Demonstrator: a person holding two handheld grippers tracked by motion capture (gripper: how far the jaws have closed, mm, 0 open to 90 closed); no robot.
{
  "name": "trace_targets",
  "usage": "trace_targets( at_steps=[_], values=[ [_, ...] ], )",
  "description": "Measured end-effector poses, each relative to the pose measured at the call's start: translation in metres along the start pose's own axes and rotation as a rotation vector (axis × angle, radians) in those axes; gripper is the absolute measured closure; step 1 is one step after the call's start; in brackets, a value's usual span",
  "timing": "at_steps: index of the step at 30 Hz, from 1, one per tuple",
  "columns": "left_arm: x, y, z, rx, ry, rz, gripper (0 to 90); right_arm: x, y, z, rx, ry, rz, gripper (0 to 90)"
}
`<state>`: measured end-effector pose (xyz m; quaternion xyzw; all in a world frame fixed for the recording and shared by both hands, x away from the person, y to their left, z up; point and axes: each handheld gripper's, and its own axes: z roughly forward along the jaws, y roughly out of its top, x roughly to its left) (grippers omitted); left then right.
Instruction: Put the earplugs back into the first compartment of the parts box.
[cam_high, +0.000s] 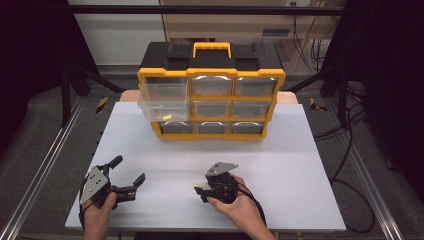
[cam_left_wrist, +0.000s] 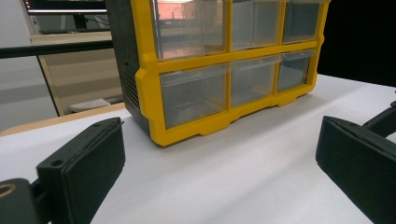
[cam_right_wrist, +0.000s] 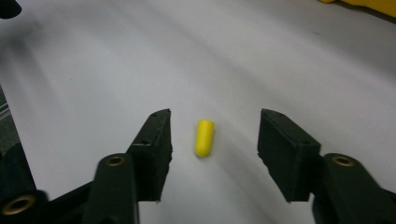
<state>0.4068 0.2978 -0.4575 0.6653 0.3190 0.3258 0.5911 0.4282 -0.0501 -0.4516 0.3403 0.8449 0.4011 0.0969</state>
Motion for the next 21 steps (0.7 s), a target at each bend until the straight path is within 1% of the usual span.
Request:
trace_targets(
  at_steps=[1,2,6,8,9,10,15,17,20,21],
  values=[
    [0.0,0.0,0.0,0.0,0.0,0.001,1.1,0.0,0.0,0.001,0.001,0.007,0.007,48.4],
    [0.0,0.0,0.0,0.001,0.0,0.002,1.1,0.0,0.0,0.002,0.005,0.017,0.011,52.6],
    [-0.001,0.0,0.0,0.002,-0.001,0.006,1.1,0.005,-0.001,0.009,0.031,0.035,-0.005,59.7],
    [-0.001,0.0,0.0,0.004,-0.002,0.008,1.1,0.006,-0.002,0.013,0.042,0.031,-0.005,62.8],
    [-0.001,0.0,0.0,0.005,-0.002,0.009,1.1,0.006,-0.002,0.016,0.043,0.031,-0.014,64.1],
    [-0.001,0.0,0.0,0.005,-0.002,0.009,1.1,0.006,-0.002,0.017,0.054,0.024,-0.008,65.1],
    [-0.001,0.0,0.0,0.005,-0.003,0.01,1.1,0.004,-0.002,0.027,0.062,0.013,-0.009,70.5],
    [-0.001,0.0,0.001,0.006,-0.003,0.01,1.1,0.004,-0.002,0.029,0.072,0.01,-0.005,72.4],
    [-0.001,0.0,0.001,0.005,-0.004,0.01,1.1,0.004,-0.002,0.032,0.08,0.004,-0.023,76.0],
    [-0.001,0.0,0.001,0.005,-0.004,0.01,1.1,0.004,-0.003,0.032,0.088,0.001,-0.021,77.9]
  ],
)
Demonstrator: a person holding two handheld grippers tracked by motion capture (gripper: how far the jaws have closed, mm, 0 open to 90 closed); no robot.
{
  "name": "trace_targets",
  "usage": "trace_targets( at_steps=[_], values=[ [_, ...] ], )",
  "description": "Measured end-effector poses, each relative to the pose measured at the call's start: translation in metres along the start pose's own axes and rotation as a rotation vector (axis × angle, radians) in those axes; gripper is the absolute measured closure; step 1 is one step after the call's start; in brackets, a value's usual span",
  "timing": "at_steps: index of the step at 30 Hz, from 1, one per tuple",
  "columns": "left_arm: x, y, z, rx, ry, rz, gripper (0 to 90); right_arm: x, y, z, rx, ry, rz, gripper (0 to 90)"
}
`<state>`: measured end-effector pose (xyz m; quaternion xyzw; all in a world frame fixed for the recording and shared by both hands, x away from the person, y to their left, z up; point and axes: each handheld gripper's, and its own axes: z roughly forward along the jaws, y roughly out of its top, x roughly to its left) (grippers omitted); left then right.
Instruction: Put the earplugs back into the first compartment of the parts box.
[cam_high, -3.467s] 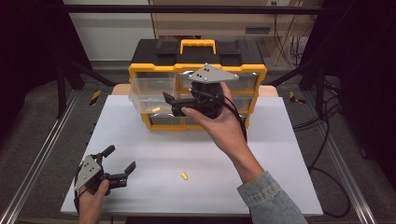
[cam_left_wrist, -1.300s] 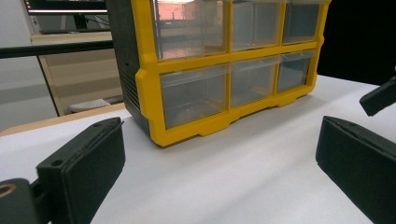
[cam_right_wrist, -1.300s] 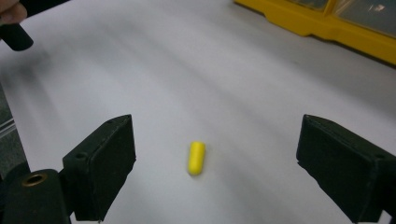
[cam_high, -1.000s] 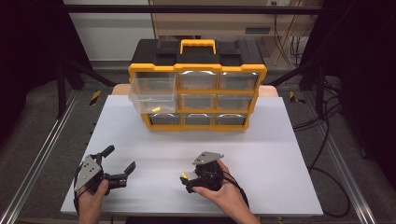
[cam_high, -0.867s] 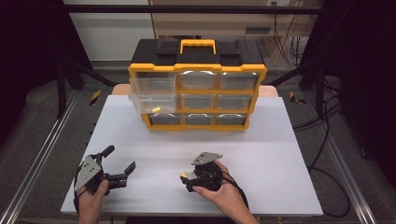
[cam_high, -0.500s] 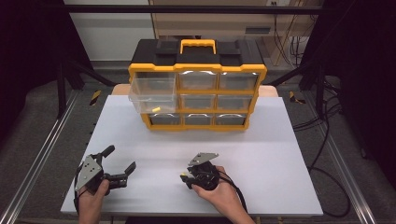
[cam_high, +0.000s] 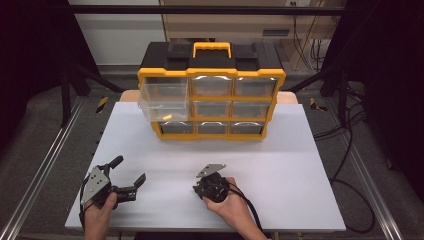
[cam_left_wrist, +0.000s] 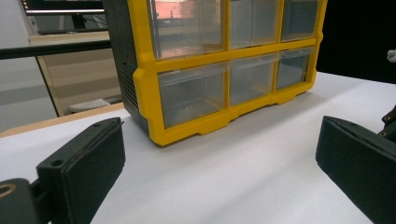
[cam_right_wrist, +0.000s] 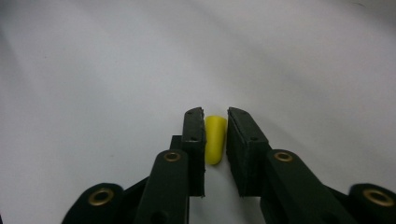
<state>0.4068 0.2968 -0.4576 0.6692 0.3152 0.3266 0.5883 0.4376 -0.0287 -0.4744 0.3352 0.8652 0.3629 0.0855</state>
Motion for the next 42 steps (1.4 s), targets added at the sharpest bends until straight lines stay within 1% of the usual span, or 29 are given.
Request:
trace_targets(
  at_steps=[3,6,7,8,10,14,18,20,24,32,38,42],
  values=[
    [0.0,0.0,0.0,0.001,-0.001,0.001,1.1,0.001,-0.001,0.0,-0.006,0.003,-0.017,81.0],
    [0.0,0.0,0.0,0.001,0.0,0.001,1.1,0.001,-0.001,-0.001,-0.011,0.01,-0.019,82.1],
    [0.0,0.0,0.0,0.0,0.0,0.001,1.1,0.0,0.0,-0.003,-0.02,0.01,-0.013,82.2],
    [0.0,0.0,0.0,0.0,0.0,0.0,1.1,-0.001,0.001,-0.006,-0.04,0.013,-0.014,82.2],
    [0.0,0.0,0.0,0.0,0.0,-0.001,1.1,-0.004,0.006,-0.016,-0.1,0.019,-0.001,82.2],
    [0.0,0.0,0.0,0.0,-0.001,0.001,1.1,-0.01,0.018,-0.038,-0.206,0.013,0.019,82.2],
    [-0.001,0.0,0.0,0.002,0.0,0.0,1.1,-0.016,0.033,-0.061,-0.295,-0.006,0.03,82.3],
    [-0.001,0.0,0.0,0.002,0.0,0.001,1.1,-0.018,0.043,-0.072,-0.332,-0.013,0.025,82.3],
    [-0.001,0.0,0.0,0.002,0.001,0.001,1.1,-0.022,0.057,-0.088,-0.383,-0.024,0.021,82.4],
    [-0.001,0.0,0.0,0.002,-0.001,0.001,1.1,-0.026,0.082,-0.114,-0.467,-0.055,0.009,82.4],
    [0.0,0.0,0.0,0.001,-0.001,0.0,1.1,-0.029,0.099,-0.132,-0.522,-0.085,-0.004,82.4],
    [0.0,0.0,0.0,0.001,-0.001,0.001,1.1,-0.033,0.116,-0.145,-0.551,-0.107,-0.021,82.4]
  ],
)
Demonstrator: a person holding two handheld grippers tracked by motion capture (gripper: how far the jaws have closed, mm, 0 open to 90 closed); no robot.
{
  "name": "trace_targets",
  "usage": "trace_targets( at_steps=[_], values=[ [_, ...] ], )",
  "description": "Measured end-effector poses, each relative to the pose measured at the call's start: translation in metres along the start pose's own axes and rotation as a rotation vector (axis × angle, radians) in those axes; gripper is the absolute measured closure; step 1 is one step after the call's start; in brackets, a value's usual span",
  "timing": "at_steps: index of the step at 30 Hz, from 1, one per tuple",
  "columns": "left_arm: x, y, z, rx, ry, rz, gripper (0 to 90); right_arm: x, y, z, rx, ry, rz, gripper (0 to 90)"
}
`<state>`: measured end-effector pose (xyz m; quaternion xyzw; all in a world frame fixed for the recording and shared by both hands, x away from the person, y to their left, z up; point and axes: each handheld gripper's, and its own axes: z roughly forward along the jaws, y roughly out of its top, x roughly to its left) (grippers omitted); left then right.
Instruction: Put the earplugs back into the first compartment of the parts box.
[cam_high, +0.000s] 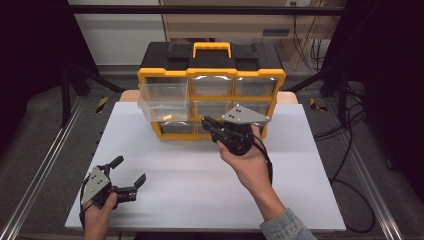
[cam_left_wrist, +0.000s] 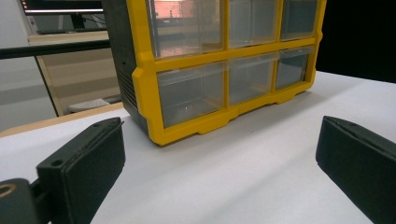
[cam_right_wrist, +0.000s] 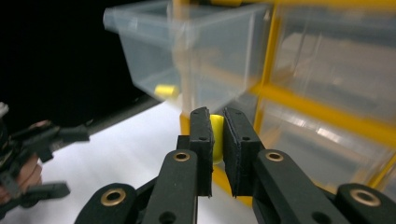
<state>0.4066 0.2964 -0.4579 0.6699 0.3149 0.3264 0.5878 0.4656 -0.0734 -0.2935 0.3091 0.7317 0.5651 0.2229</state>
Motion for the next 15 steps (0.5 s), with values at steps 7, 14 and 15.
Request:
trace_targets(
  at_steps=[7,14,15],
  values=[
    [0.0,0.0,0.0,0.0,0.0,0.0,1.1,-0.005,0.032,0.0,-0.057,-0.022,-0.025,82.4],
    [0.0,0.0,0.0,0.002,0.0,0.001,1.1,-0.001,0.064,0.011,-0.1,0.002,-0.035,82.2],
    [0.0,0.0,0.0,0.002,0.0,0.0,1.1,0.0,0.068,0.014,-0.104,0.004,-0.041,82.2]
  ],
)
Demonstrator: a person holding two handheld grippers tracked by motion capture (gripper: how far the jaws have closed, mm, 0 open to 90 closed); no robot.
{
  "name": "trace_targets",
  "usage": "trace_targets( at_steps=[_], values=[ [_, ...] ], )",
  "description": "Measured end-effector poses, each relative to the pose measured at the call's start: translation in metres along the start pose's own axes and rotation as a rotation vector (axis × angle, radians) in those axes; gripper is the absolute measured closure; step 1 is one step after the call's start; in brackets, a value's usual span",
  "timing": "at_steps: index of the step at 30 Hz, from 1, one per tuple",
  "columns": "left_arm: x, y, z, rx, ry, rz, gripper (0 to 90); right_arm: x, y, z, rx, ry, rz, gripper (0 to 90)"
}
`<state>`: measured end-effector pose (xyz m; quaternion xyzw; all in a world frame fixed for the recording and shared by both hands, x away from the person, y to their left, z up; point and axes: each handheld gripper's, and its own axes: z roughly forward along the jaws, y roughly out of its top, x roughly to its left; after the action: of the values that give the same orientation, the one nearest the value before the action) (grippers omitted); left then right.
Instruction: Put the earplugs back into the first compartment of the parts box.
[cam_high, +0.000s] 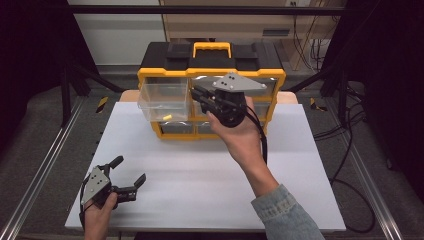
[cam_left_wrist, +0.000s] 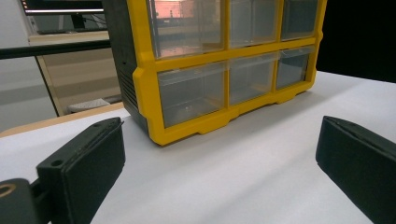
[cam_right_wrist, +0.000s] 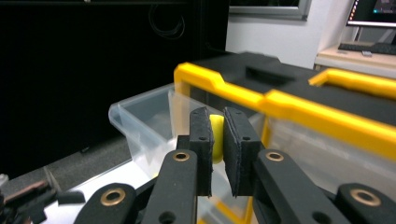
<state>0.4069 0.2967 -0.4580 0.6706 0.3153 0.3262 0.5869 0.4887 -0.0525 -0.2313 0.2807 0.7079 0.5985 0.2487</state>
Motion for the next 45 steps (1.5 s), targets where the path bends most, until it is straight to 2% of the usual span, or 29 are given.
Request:
trace_targets(
  at_steps=[4,11,14,16,18,19,21,24,28,31,34,38,45],
  values=[
    [0.0,0.0,0.0,-0.001,-0.001,0.001,1.1,0.004,0.01,0.015,0.004,0.012,-0.008,82.2],
    [0.0,0.0,0.0,-0.002,-0.003,-0.001,1.1,0.01,0.013,0.041,0.029,0.031,-0.008,81.5],
    [0.0,0.0,0.0,-0.004,-0.004,-0.002,1.1,0.01,0.011,0.048,0.037,0.032,-0.009,76.9],
    [0.0,0.0,0.0,-0.004,-0.004,-0.003,1.1,0.01,0.011,0.05,0.018,0.031,-0.019,71.6],
    [0.0,0.0,0.0,-0.003,-0.005,-0.003,1.1,0.01,0.012,0.049,0.009,0.031,-0.009,66.8],
    [0.0,0.0,0.0,-0.004,-0.006,-0.003,1.1,0.01,0.013,0.048,0.004,0.027,-0.01,66.4],
    [0.0,0.0,0.001,-0.002,-0.006,-0.002,1.1,0.009,0.014,0.048,0.001,0.054,0.007,65.3],
    [-0.001,0.001,0.0,-0.003,-0.005,0.001,1.1,0.011,0.015,0.048,-0.007,0.05,0.0,61.4],
    [0.0,0.0,0.0,-0.004,-0.004,-0.003,1.1,0.011,0.015,0.042,-0.012,0.028,-0.013,44.8],
    [0.001,0.0,0.0,-0.004,-0.004,-0.004,1.1,0.006,0.011,0.031,-0.041,-0.017,-0.014,30.3],
    [0.001,0.0,0.0,-0.004,-0.003,-0.004,1.1,-0.003,0.006,0.017,-0.063,-0.068,-0.008,19.9],
    [0.0,0.0,0.0,0.001,-0.003,0.0,1.0,-0.016,-0.003,0.0,-0.065,-0.096,0.005,13.2],
    [0.001,-0.001,-0.001,0.001,0.007,-0.011,1.1,-0.035,-0.026,-0.03,-0.055,-0.092,0.009,7.4]
  ],
)
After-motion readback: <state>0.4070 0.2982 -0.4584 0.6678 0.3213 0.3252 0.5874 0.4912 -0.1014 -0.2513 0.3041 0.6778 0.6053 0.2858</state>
